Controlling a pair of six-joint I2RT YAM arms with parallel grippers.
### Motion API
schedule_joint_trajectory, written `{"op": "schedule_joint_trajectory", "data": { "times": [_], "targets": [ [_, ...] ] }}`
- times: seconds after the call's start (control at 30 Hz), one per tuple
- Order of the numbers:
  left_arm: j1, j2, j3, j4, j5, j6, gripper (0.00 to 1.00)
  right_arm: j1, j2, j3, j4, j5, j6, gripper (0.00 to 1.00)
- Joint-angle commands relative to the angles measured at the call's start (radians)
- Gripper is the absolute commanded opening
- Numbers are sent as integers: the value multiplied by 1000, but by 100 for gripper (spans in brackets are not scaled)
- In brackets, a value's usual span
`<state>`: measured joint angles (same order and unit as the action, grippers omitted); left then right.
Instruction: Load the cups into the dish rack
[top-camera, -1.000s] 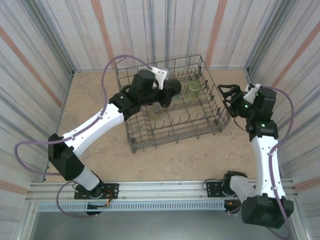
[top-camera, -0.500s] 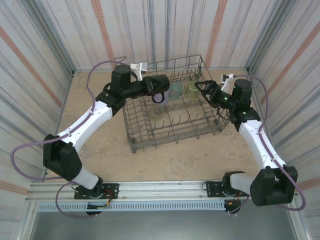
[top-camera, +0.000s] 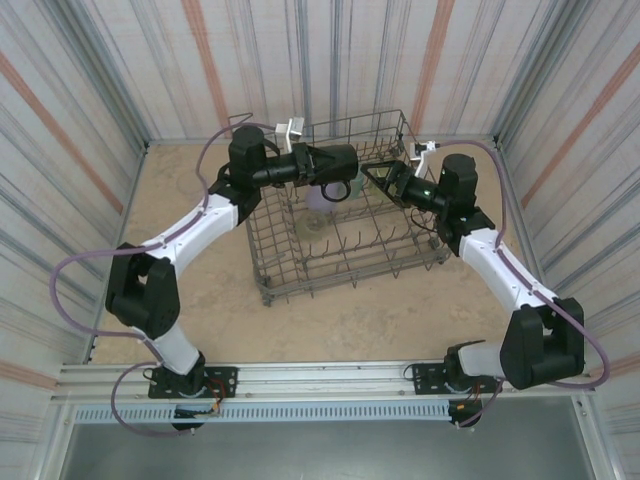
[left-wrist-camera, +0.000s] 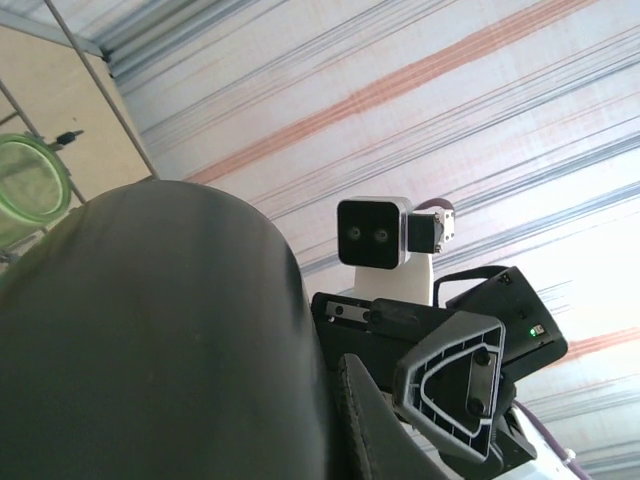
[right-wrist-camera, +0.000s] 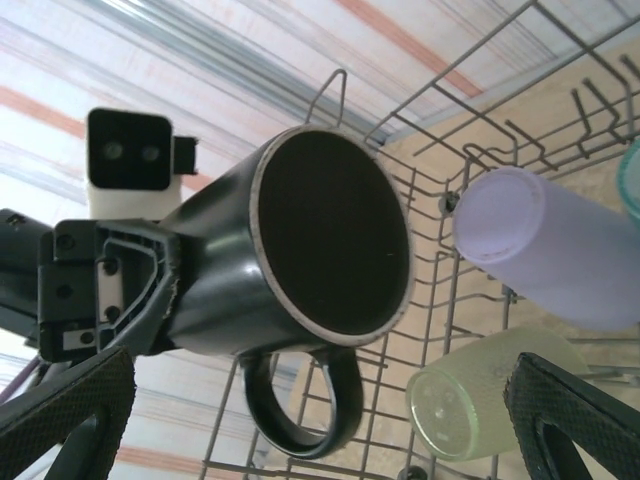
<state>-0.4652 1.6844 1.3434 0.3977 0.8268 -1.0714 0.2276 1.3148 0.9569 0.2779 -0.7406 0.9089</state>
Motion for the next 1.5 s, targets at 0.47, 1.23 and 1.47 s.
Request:
{"op": "schedule_joint_trajectory", "data": {
  "times": [0.47,1.23,1.47],
  "targets": [
    [16,77,-4,508,130,-255,0,17,86,24,253,-72,113,99],
    [16,177,-27,813,119,-465,0,53,186,52,410,-11,295,99],
    [7,195,-29,819,139,-458,0,76,192,83,431,33,347,99]
  ]
}}
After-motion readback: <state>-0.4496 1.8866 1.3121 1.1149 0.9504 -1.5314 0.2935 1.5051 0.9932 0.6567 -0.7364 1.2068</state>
